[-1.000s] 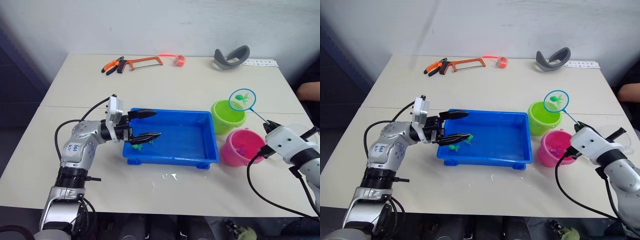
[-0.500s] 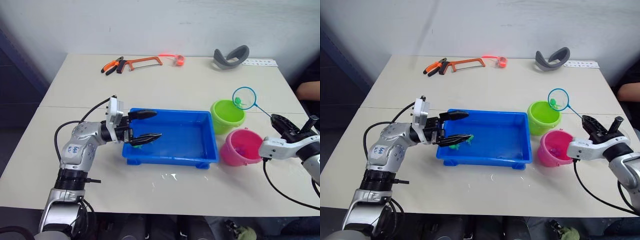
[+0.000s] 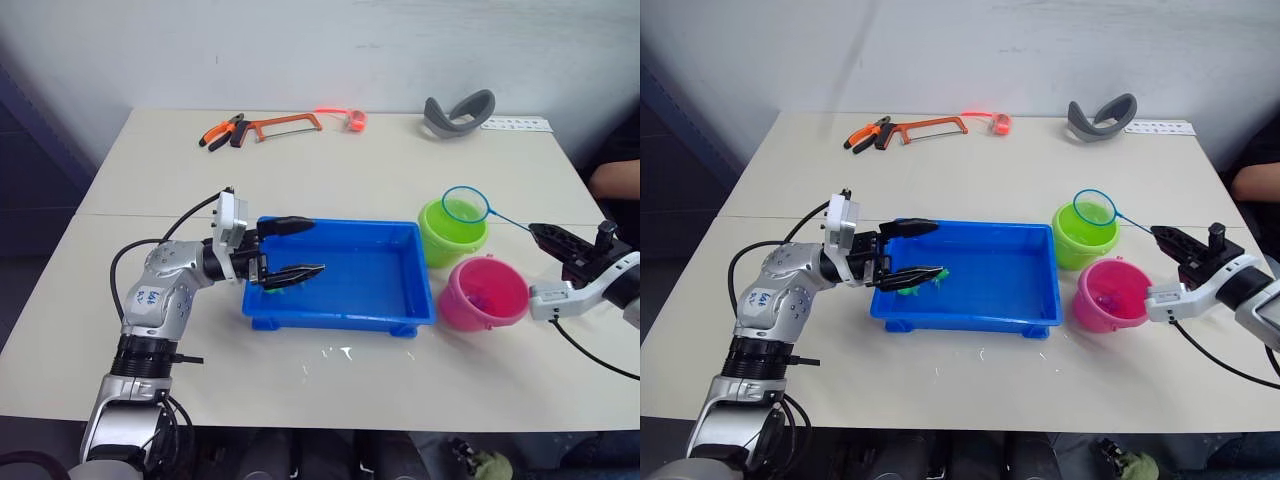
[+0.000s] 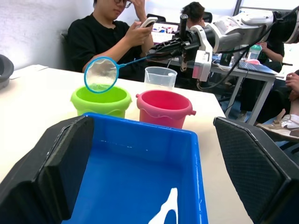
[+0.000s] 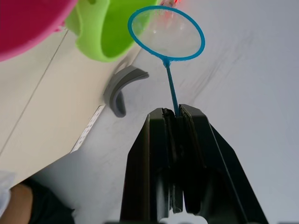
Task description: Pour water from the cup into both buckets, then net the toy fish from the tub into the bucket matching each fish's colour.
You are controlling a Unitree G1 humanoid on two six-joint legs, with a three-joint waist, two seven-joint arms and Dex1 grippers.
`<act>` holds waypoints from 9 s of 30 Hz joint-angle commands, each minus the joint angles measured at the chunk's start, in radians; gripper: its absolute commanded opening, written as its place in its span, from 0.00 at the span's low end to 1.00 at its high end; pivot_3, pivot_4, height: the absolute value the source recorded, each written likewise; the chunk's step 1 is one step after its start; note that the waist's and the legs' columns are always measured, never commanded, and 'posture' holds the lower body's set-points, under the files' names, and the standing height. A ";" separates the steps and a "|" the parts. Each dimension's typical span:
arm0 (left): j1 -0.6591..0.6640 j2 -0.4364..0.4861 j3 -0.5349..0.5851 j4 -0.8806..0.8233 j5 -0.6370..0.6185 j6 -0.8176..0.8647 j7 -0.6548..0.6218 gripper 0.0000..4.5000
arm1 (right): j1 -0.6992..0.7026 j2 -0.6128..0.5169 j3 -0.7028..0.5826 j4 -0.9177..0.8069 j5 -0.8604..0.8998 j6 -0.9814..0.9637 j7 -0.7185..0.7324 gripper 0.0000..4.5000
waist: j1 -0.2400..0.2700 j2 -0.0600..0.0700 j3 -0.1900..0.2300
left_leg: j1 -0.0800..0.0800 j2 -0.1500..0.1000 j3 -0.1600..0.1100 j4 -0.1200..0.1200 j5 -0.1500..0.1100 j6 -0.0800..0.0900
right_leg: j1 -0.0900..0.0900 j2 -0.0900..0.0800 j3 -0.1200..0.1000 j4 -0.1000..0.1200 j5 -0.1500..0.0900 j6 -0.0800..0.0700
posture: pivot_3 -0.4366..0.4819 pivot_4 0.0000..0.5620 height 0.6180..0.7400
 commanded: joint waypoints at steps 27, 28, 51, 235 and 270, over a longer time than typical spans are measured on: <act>0.233 0.324 0.290 0.087 -0.038 -0.083 -0.084 0.99 | -0.378 0.245 0.398 -0.503 1.182 1.096 0.829 0.00 | -0.002 0.000 0.000 | 0.001 -0.001 -0.001 0.000 -0.004 0.003 | 0.001 -0.013 -0.005 -0.001 0.000 -0.002 | 0.48 0.27 1.00; 0.233 0.324 0.289 0.084 -0.038 -0.081 -0.083 0.99 | -0.398 0.257 0.420 -0.486 1.156 1.095 0.836 0.00 | -0.003 0.000 0.000 | 0.001 -0.001 -0.001 0.000 -0.004 0.003 | 0.001 -0.013 -0.005 -0.001 0.000 -0.002 | 0.48 0.27 1.00; 0.299 0.266 0.276 0.003 -0.034 -0.099 -0.047 0.99 | -0.434 0.585 0.375 -0.340 1.098 1.026 0.913 0.00 | -0.022 -0.001 0.000 | 0.001 -0.001 0.000 0.000 -0.004 0.002 | 0.000 -0.012 -0.006 0.001 0.000 -0.002 | 0.48 0.27 1.00; -0.038 -0.085 0.081 0.135 -0.015 -0.167 0.034 0.99 | 0.003 0.030 -0.037 -0.088 0.578 -0.034 0.171 0.00 | -0.007 0.001 0.000 | 0.004 0.002 0.003 -0.001 -0.001 -0.003 | 0.001 0.003 0.002 0.000 0.000 -0.002 | 0.48 0.27 1.00; 0.414 0.244 0.324 -0.098 -0.048 -0.111 0.038 0.99 | -0.643 0.530 0.655 -0.328 1.007 1.092 0.891 0.00 | -0.027 0.000 0.000 | 0.002 0.000 0.000 0.000 -0.004 0.001 | 0.000 -0.012 -0.005 0.001 -0.001 -0.004 | 0.48 0.27 1.00</act>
